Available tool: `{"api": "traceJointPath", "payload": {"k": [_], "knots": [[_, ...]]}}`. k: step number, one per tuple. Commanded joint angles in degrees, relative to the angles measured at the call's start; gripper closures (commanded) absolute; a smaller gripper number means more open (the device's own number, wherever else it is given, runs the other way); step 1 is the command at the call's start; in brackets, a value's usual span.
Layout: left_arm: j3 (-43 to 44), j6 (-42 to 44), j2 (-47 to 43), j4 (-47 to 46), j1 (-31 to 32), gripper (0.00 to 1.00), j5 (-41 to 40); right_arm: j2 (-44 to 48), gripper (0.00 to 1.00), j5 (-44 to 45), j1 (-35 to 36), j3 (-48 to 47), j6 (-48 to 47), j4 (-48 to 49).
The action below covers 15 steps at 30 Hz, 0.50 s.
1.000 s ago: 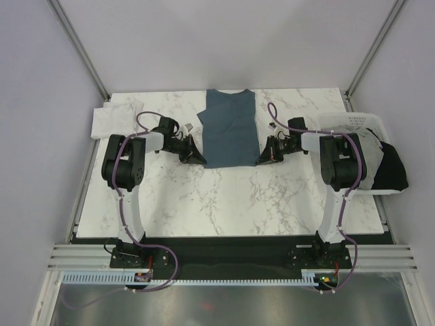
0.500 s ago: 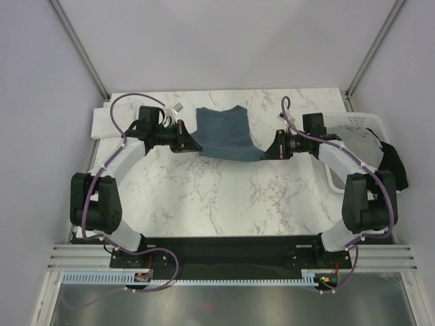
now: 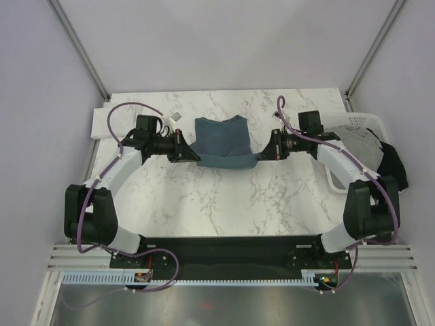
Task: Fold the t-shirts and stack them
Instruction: Fold the tshirt
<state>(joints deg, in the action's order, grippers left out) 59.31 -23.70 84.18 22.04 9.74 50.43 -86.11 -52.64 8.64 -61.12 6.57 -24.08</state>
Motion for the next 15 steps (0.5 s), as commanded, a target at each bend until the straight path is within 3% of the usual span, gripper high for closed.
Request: {"api": "traceJointPath", "payload": {"k": [1, 8, 12, 15], "knots": [[1.4, 1.6, 1.1, 0.6, -0.3, 0.98, -0.2, -3.4, 1.0, 1.0, 1.5, -4.6, -1.9, 0.7], [15.3, 3.3, 12.8, 3.7, -1.5, 0.98, -1.9, -14.0, 1.0, 3.4, 2.2, -18.7, -1.7, 2.5], [24.0, 4.3, 20.9, 3.9, -2.4, 0.98, -4.6, -22.9, 1.0, 6.0, 2.2, -33.6, -1.1, 3.0], [35.2, 4.6, 30.2, 4.0, -3.6, 0.98, -6.8, -31.6, 1.0, 7.2, 2.1, -43.0, 0.2, 3.3]]}}
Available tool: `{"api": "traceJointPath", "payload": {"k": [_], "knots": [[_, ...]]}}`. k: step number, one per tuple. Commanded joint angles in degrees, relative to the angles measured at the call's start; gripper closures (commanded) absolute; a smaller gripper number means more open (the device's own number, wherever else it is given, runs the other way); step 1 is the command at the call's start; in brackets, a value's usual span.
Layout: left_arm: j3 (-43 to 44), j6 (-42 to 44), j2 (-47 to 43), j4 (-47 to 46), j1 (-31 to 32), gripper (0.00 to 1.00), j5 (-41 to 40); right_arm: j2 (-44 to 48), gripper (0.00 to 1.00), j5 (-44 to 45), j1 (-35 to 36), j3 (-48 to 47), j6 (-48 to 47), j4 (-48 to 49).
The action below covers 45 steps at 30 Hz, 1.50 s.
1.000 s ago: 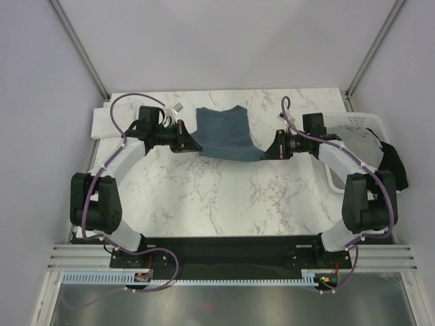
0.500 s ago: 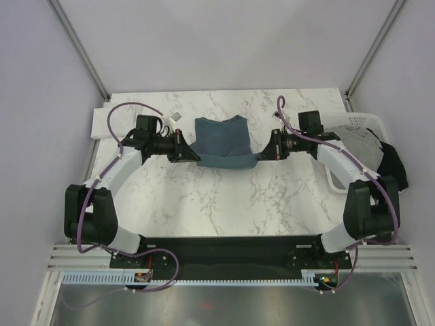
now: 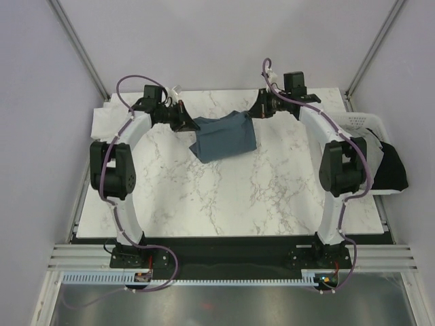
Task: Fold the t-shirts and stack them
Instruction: Fold the tshirt
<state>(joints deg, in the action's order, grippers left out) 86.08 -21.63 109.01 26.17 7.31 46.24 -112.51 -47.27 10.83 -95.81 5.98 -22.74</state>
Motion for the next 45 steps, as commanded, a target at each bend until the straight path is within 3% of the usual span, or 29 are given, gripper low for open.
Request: {"api": "traceJointPath", "payload": {"k": [1, 7, 9, 11, 12, 14, 15, 17, 19, 25, 32, 35, 36, 39, 41, 43, 45], "knots": [[15.6, 2.1, 11.3, 1.6, -1.9, 0.98, -2.8, -9.6, 1.0, 1.9, 0.0, -10.3, 2.6, 3.1], [30.4, 3.3, 22.5, -0.7, -2.0, 0.98, -7.3, -26.5, 1.0, 2.6, 0.1, -26.8, 10.0, 11.3], [32.9, 6.2, 25.4, -0.5, -1.4, 0.98, -12.8, -29.8, 0.99, 3.6, 0.6, -31.5, 11.6, 12.6], [34.9, 7.6, 26.3, 0.4, -0.7, 0.63, -16.9, -31.2, 0.79, 4.2, 0.9, -32.7, 9.2, 13.2], [34.8, 7.8, 25.6, 0.8, -0.7, 0.57, -17.5, -31.0, 0.59, 4.5, 0.9, -32.3, 7.7, 13.2], [32.5, 8.3, 23.5, 0.0, -0.8, 0.53, -17.9, -27.8, 0.52, 4.8, 0.6, -27.8, 7.4, 14.0], [30.7, 8.2, 19.4, -1.5, -0.9, 0.52, -18.2, -25.9, 0.44, 4.8, 0.1, -25.2, 7.4, 15.3], [20.5, 6.4, 13.6, -8.1, -1.4, 0.23, -16.5, -18.3, 0.42, 4.9, -0.5, -14.7, 7.6, 21.8], [10.4, 3.8, 6.1, -16.8, -1.8, 0.11, -14.5, -11.1, 0.41, 5.3, -1.3, -6.4, 8.3, 27.5], [2.7, 1.1, 1.6, -16.7, -1.9, 0.04, -6.7, -0.7, 0.41, -0.2, -1.0, 5.9, 14.3, 34.0], [3.4, -1.2, 5.9, -11.5, -4.7, 0.05, 3.1, -3.4, 0.42, -10.9, 0.9, 7.0, 25.3, 37.7], [1.5, -5.9, 7.1, -15.9, -6.5, 0.07, 10.3, -6.8, 0.43, -14.5, 1.5, 6.8, 33.4, 47.2], [-0.9, -6.0, 7.4, -16.0, -7.2, 0.07, 10.3, -9.3, 0.43, -15.2, 1.8, 6.8, 41.9, 51.2], [-3.5, -6.0, 9.0, -16.0, -9.6, 0.07, 10.3, -15.3, 0.44, -17.2, 2.3, 5.3, 58.9, 73.4], [-3.4, -6.0, 10.8, -16.0, -10.5, 0.07, 10.3, -17.8, 0.44, -17.6, 3.0, 3.5, 63.7, 78.0], [-1.6, -19.2, 13.9, -28.7, -11.8, 0.07, 20.0, -21.1, 0.44, -18.5, 3.5, 2.0, 66.7, 80.9], [1.3, -19.4, 16.3, -27.2, -12.6, 0.07, 20.2, -23.6, 0.44, -18.7, 4.2, 1.4, 67.4, 81.2]]}}
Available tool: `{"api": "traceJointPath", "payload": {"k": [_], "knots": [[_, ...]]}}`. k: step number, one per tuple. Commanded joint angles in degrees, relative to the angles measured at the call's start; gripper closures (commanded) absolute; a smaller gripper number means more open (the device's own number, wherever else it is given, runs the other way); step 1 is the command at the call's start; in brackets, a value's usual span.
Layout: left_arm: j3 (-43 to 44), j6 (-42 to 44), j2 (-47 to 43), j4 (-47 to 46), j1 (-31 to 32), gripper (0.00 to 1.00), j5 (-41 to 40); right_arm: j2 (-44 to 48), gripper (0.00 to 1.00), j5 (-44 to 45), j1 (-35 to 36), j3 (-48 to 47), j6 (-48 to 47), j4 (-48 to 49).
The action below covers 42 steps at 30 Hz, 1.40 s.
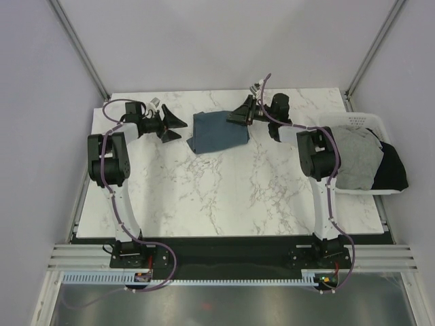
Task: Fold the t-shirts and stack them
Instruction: Fold the tshirt, then neatly place the folded tshirt to the corner
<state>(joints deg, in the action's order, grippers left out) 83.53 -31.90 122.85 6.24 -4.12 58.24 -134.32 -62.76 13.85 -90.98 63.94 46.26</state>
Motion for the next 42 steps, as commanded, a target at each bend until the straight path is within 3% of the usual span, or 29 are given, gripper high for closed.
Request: {"api": "traceJointPath", "payload": {"k": [1, 14, 17, 18, 21, 25, 32, 35, 38, 39, 41, 42], "knots": [[5.0, -9.1, 4.6, -6.9, -1.2, 0.07, 8.4, -2.4, 0.44, -3.1, 1.3, -3.7, 9.5, 12.1], [11.7, -8.8, 13.4, -3.8, -0.5, 0.09, 5.8, -8.8, 0.46, -1.9, 0.7, -6.9, 2.3, -0.8], [13.2, -6.1, 14.2, -1.0, 0.9, 0.09, 3.5, -7.9, 0.46, 0.4, 0.2, -8.2, -9.5, -16.4], [14.3, -4.9, 14.4, 1.8, 1.7, 0.09, 2.5, -7.5, 0.46, 2.4, 0.2, -8.9, -17.1, -26.5], [17.7, 0.4, 15.0, 9.5, 3.4, 0.08, -3.5, -7.1, 0.46, 6.0, 0.0, -10.9, -25.6, -37.6], [20.8, 5.2, 16.2, 14.8, 8.0, 0.06, -11.3, -7.4, 0.46, 9.8, -0.2, -11.0, -30.5, -43.2], [22.1, 6.4, 18.2, 16.3, 12.7, 0.08, -12.6, -7.7, 0.46, 13.5, -0.3, -10.5, -35.6, -50.4], [22.7, 6.6, 18.9, 16.3, 14.0, 0.11, -12.4, -7.6, 0.46, 13.5, -0.2, -9.7, -35.7, -50.6], [23.3, 6.6, 19.4, 16.0, 14.5, 0.22, -12.4, -7.4, 0.46, 13.3, -0.2, -9.0, -36.1, -50.7], [23.1, 6.6, 19.4, 15.7, 14.6, 0.3, -12.4, -7.4, 0.46, 13.2, -0.2, -9.0, -36.3, -50.7], [23.0, 6.8, 19.3, 15.7, 14.6, 0.37, -12.4, -7.2, 0.46, 13.1, -0.2, -8.8, -36.6, -50.8], [22.9, 6.9, 19.2, 15.7, 14.5, 0.5, -12.4, -7.2, 0.46, 13.1, -0.2, -8.8, -36.5, -50.7]]}}
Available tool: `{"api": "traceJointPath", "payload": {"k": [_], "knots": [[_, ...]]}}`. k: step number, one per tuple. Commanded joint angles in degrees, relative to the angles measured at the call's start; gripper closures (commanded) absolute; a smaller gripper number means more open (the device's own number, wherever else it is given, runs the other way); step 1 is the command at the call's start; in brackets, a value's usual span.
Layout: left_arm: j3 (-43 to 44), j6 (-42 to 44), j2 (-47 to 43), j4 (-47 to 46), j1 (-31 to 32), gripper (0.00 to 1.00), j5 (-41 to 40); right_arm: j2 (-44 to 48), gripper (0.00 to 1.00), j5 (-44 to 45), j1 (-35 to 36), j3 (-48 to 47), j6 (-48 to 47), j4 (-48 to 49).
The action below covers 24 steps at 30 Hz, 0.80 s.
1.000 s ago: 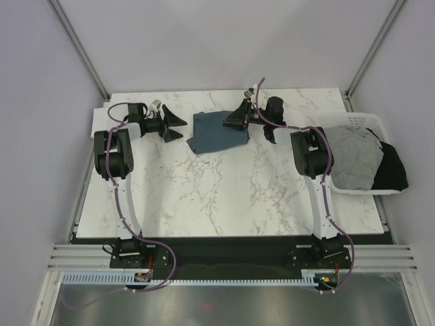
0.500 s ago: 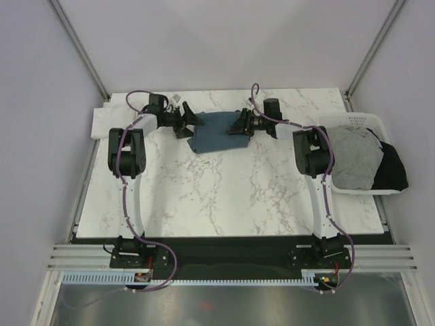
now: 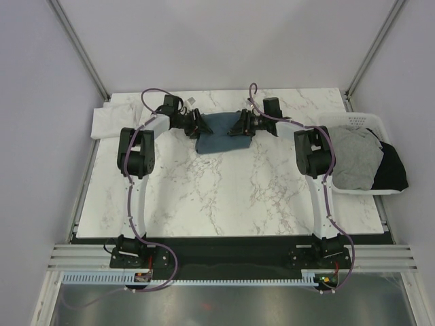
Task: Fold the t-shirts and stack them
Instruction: Neatly place the folded tshirt to the corner
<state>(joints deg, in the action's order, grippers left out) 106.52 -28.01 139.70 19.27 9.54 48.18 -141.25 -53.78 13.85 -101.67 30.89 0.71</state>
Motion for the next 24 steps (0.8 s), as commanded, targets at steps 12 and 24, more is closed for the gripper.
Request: {"api": "traceJointPath", "payload": {"k": [12, 24], "knots": [[2.6, 13.4, -2.5, 10.8, 0.5, 0.98, -8.0, 7.2, 0.46, 3.2, -0.9, 4.4, -8.0, -5.6], [7.9, 34.6, -14.3, 29.6, 0.0, 0.98, -26.2, 30.5, 0.44, 15.4, -2.0, 11.2, -29.8, -16.1]]}}
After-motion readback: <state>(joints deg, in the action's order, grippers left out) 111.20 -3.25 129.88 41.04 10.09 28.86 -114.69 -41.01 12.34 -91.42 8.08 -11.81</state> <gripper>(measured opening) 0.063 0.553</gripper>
